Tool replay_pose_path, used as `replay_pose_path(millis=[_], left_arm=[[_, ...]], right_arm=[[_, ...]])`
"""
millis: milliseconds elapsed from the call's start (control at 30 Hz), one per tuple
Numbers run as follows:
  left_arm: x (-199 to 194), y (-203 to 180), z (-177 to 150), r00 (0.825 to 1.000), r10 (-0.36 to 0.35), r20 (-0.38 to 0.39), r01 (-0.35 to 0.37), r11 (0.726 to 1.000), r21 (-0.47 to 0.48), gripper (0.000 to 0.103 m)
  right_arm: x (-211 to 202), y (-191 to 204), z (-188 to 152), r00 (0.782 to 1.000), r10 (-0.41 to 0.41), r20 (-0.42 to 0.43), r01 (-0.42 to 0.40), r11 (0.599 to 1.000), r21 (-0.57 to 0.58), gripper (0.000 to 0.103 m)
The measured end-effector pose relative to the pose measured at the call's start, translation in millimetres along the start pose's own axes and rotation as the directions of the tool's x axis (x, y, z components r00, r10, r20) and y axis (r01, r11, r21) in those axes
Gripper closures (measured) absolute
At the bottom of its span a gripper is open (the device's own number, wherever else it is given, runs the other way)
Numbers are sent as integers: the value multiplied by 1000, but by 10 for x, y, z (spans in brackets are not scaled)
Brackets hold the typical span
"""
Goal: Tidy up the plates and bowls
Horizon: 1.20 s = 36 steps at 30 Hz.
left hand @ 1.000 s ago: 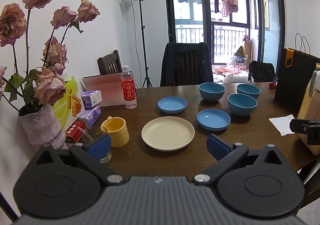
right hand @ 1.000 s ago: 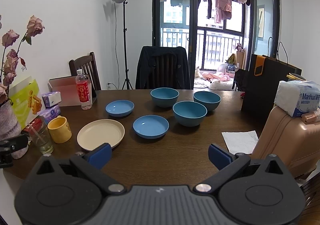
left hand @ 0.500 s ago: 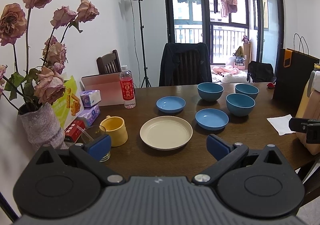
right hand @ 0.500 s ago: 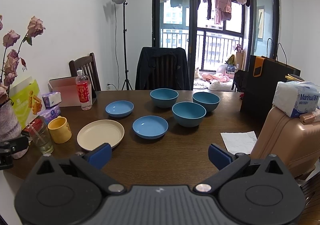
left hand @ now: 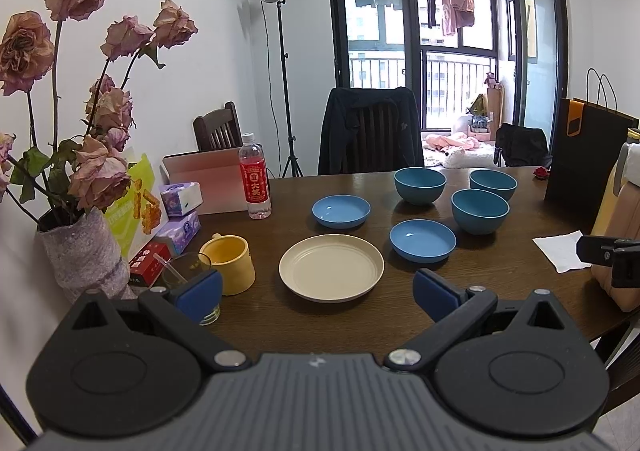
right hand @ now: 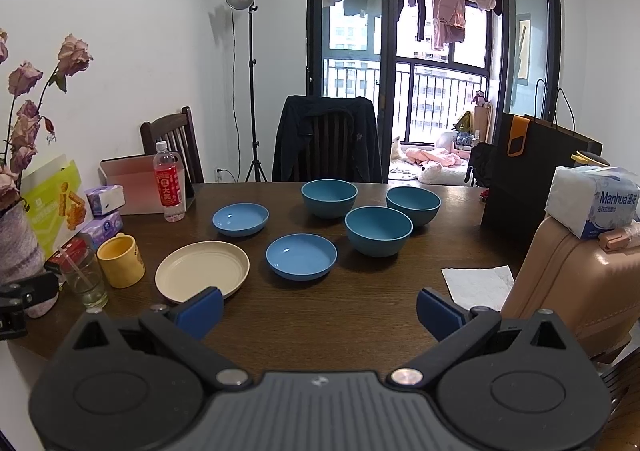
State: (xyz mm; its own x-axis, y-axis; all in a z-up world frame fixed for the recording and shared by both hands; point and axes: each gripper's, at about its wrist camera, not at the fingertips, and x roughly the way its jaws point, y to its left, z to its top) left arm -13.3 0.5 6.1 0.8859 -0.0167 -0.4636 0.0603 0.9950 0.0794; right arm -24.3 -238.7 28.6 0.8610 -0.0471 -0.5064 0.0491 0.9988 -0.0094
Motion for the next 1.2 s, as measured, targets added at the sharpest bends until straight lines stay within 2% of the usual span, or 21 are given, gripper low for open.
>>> replay_pose_path(millis=[567, 1200], left_arm=[[70, -65, 87, 1000, 24, 0, -24, 1000, -4, 0], [233, -257, 170, 997, 72, -16, -73, 996, -49, 0]], right_arm=[[128, -19, 38, 1000, 13, -6, -13, 1000, -18, 0], [441, -172, 188, 997, 69, -24, -71, 996, -60, 0]])
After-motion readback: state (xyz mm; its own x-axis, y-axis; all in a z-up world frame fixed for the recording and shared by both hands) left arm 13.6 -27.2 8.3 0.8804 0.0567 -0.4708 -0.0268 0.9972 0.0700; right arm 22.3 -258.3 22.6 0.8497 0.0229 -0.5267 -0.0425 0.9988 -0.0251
